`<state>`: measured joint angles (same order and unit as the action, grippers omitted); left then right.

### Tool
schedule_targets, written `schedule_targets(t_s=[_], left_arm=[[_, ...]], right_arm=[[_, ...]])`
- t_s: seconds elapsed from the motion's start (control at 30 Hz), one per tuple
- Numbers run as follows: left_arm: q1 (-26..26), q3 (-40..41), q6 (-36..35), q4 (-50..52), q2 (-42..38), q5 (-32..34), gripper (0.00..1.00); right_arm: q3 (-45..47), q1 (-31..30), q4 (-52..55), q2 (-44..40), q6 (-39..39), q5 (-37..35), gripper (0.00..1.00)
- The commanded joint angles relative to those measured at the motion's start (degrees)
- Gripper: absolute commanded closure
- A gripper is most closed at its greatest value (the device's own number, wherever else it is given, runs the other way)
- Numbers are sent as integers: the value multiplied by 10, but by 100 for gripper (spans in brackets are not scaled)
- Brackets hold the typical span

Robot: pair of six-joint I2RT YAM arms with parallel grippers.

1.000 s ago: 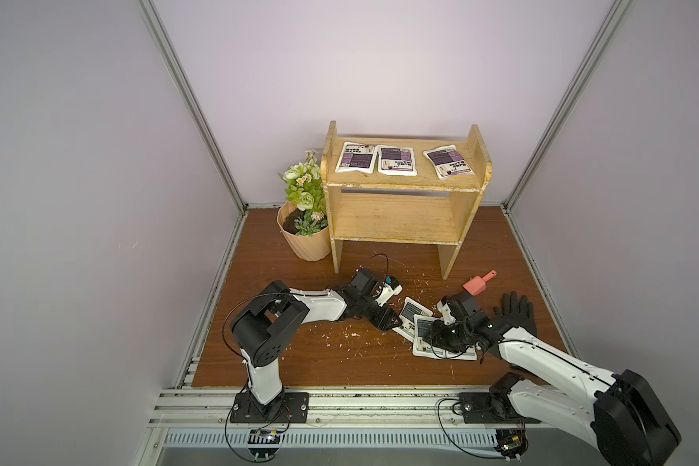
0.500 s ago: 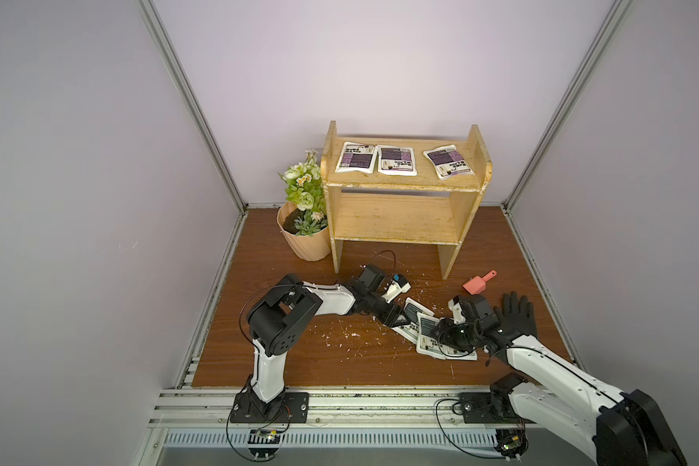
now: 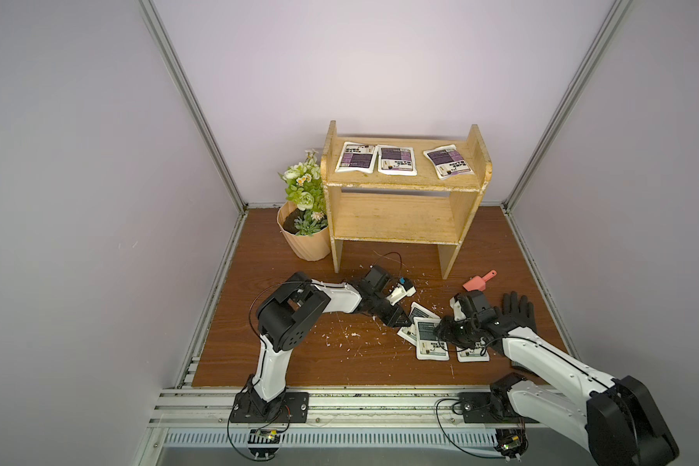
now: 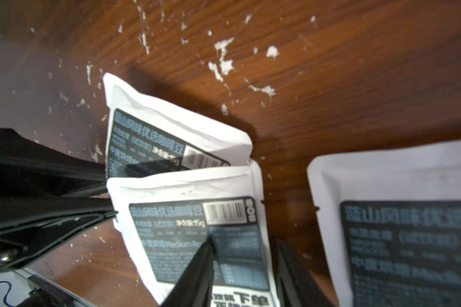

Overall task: Place the bagged coffee beans on the shelf by color
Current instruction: Pick up the bagged coffee beans at the center of the board.

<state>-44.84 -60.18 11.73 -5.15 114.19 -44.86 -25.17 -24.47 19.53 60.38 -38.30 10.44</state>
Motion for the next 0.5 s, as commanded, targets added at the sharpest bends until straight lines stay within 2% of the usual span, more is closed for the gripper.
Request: schedule_targets(t_s=[0.0, 0.07, 0.23, 0.4, 0.47], left_arm=[[-9, 1, -6, 43, 16, 38, 91], [-8, 3, -3, 43, 11, 61, 99], [-7, 22, 12, 34, -32, 148, 99], [9, 63, 51, 46, -106, 292, 100], [25, 89, 66, 41, -138, 332, 100]], right_arm=[[-30, 3, 32, 4, 28, -18, 56], [-37, 3, 31, 3, 33, -14, 56], [-79, 3, 38, -16, 60, -6, 55], [-147, 3, 42, -29, 90, -1, 53], [-165, 1, 36, -23, 99, 8, 52]])
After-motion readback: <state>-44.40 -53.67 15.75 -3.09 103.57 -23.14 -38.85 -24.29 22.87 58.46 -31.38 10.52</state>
